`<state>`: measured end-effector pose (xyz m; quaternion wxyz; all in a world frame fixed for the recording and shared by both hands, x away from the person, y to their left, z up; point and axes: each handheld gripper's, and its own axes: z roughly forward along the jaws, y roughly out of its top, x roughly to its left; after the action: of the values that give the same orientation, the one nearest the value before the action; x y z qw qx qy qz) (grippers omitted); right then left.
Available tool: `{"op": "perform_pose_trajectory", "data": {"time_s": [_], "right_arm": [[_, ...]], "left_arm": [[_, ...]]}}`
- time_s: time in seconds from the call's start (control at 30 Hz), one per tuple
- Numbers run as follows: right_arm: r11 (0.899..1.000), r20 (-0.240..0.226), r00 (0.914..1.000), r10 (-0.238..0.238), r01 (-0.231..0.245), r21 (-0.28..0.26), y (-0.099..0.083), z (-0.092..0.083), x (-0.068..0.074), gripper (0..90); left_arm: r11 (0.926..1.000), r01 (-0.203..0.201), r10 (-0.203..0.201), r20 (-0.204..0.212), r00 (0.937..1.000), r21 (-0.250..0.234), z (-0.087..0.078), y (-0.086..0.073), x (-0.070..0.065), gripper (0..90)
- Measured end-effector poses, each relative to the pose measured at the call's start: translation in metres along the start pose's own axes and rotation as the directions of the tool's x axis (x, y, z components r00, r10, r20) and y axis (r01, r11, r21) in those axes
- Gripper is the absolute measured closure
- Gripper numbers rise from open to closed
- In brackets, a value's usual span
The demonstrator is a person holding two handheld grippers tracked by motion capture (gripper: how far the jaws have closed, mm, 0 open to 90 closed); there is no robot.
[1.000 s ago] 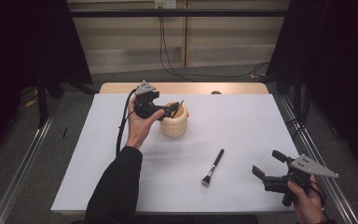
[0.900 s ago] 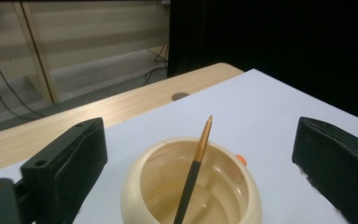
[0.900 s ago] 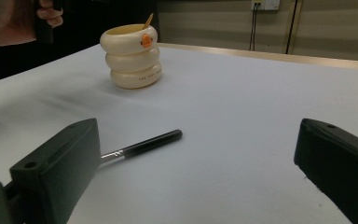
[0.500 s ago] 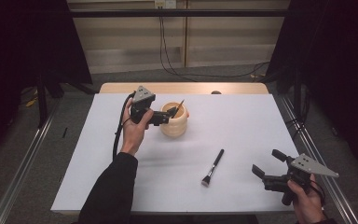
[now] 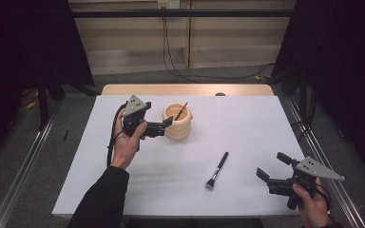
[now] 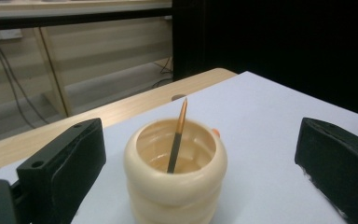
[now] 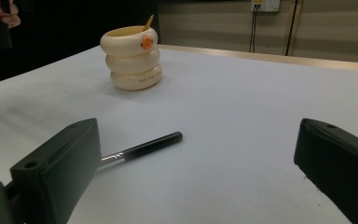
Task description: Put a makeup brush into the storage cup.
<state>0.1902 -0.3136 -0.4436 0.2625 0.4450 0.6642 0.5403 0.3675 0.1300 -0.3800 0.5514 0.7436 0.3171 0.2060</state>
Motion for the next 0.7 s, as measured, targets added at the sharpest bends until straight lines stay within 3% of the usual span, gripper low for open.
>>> {"op": "perform_pose_trajectory", "data": {"time_s": [0.23,0.53,0.63,0.7], "right_arm": [[1.0,0.004,1.0,0.002,-0.002,0.002,0.0,0.0,0.0,0.1],[1.0,0.006,1.0,-0.006,0.006,-0.001,0.0,0.0,-0.001,0.0],[1.0,-0.002,0.9999,-0.01,0.01,0.004,0.0,0.0,-0.001,0.0],[1.0,0.001,1.0,-0.008,0.008,0.0,0.0,0.001,-0.001,0.0]], "left_arm": [[0.9989,0.047,-0.047,-0.005,0.9989,-0.005,-0.013,-0.011,0.0,2.4],[0.9989,0.016,-0.016,-0.014,0.9998,-0.045,-0.034,-0.015,-0.011,2.1],[0.999,0.017,-0.017,-0.015,0.9997,-0.042,-0.039,-0.019,-0.015,2.0],[0.9996,0.021,-0.022,-0.034,0.9992,-0.017,-0.042,-0.024,-0.016,2.3]]}}
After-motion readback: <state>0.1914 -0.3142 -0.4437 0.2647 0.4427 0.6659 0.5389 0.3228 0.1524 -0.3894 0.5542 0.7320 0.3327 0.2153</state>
